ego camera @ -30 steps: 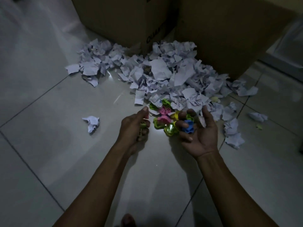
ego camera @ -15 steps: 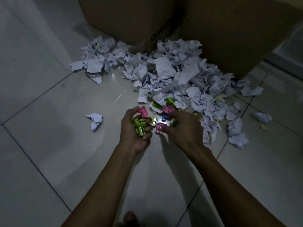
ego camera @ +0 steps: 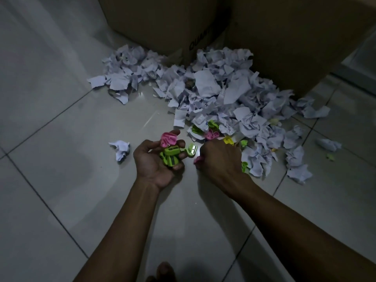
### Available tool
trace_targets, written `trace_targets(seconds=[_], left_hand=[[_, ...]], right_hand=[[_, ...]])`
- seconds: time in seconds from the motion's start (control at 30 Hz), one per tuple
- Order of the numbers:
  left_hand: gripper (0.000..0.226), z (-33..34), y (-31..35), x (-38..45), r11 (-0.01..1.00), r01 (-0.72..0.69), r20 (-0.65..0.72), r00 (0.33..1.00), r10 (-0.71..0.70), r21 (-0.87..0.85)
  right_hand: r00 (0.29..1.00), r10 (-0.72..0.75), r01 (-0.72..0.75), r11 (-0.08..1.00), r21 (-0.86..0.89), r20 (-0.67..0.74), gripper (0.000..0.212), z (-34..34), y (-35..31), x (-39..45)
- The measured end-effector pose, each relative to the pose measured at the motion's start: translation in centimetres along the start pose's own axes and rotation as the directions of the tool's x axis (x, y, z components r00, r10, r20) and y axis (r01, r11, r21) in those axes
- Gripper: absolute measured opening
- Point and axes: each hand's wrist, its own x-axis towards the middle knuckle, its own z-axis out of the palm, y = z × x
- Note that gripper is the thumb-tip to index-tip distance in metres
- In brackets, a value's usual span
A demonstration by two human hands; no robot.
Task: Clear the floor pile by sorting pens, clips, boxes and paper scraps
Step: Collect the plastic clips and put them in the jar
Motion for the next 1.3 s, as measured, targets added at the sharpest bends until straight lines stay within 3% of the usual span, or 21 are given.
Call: trace_targets(seconds=[0.07, 0.13, 0.2, 0.23, 0.3, 0.37, 0.43, 0.5, 0.73, 0.87, 1.0, 1.07, 1.17, 1.23, 1.3], left_hand=[[0.050, 0.0, 0.3, 0.1, 1.000, -0.007, 0.000, 1.000, 0.007, 0.029], [0.044, 0.0, 0.7, 0.2, 0.997, -0.001, -0.027, 1.000, 0.004, 0.083], [0.045, 0.1, 1.0, 0.5, 0.987, 0.035, -0.073, 0.997, -0.024, 0.158], [0.045, 0.1, 1.1, 0.6, 0.979, 0.053, -0.095, 0.995, -0.035, 0.195], [0.040, 0.4, 1.2, 0.7, 0.968, 0.069, -0.127, 0.991, -0.039, 0.241], [0.036, 0.7, 1.1, 0.7, 0.965, 0.073, -0.133, 0.990, -0.040, 0.253], [0.039, 0.9, 1.0, 0.6, 0.967, 0.076, -0.131, 0.990, -0.045, 0.242], [0.040, 0.9, 0.9, 0.6, 0.971, 0.074, -0.117, 0.992, -0.048, 0.227], [0.039, 1.0, 0.9, 0.3, 0.979, 0.070, -0.055, 0.997, -0.060, 0.193], [0.026, 1.6, 1.4, 0.1, 0.954, 0.135, -0.096, 0.989, -0.113, 0.266], [0.016, 2.2, 1.9, 0.1, 0.915, 0.228, -0.151, 0.971, -0.187, 0.332], [0.015, 2.4, 1.9, 0.3, 0.888, 0.284, -0.199, 0.954, -0.224, 0.362], [0.008, 2.7, 1.5, 0.8, 0.809, 0.337, -0.312, 0.929, -0.200, 0.483], [0.004, 3.0, 1.2, 0.8, 0.713, 0.339, -0.404, 0.911, -0.085, 0.614], [0.005, 2.9, 0.8, 1.2, 0.590, 0.275, -0.408, 0.908, 0.101, 0.759]], right_hand=[[0.999, 0.025, -0.024, 0.998, 0.052, -0.027, 0.026, -0.4, 0.3, -0.1], [0.990, 0.139, -0.126, 0.926, 0.357, -0.011, 0.020, -1.1, 0.6, -0.1], [0.956, 0.285, -0.240, 0.634, 0.735, 0.066, 0.014, -2.1, 1.1, -0.1], [0.932, 0.341, -0.281, 0.460, 0.842, 0.125, 0.014, -2.7, 1.4, -0.2], [0.870, 0.398, -0.361, 0.114, 0.925, 0.291, 0.012, -3.4, 2.2, -0.7], [0.826, 0.353, -0.388, -0.209, 0.898, 0.439, 0.013, -3.7, 3.2, -1.2], [0.815, 0.293, -0.377, -0.389, 0.841, 0.500, 0.012, -3.6, 4.1, -1.8], [0.837, 0.257, -0.341, -0.447, 0.827, 0.484, 0.013, -3.3, 4.6, -2.2], [0.911, 0.153, -0.288, -0.427, 0.857, 0.383, 0.014, -2.9, 5.5, -3.0], [0.913, 0.164, -0.276, -0.429, 0.860, 0.375, 0.035, -3.0, 5.8, -2.9], [0.890, 0.214, -0.329, -0.310, 0.892, 0.402, 0.019, -3.0, 5.7, -2.7], [0.886, 0.236, -0.359, -0.195, 0.913, 0.399, 0.020, -3.0, 5.7, -2.6], [0.881, 0.327, -0.392, 0.104, 0.914, 0.341, 0.028, -3.0, 5.5, -2.3], [0.910, 0.353, -0.339, 0.338, 0.878, 0.216, 0.025, -2.7, 5.4, -1.9], [0.955, 0.287, -0.242, 0.602, 0.761, 0.077, 0.012, -2.4, 5.5, -1.5]])
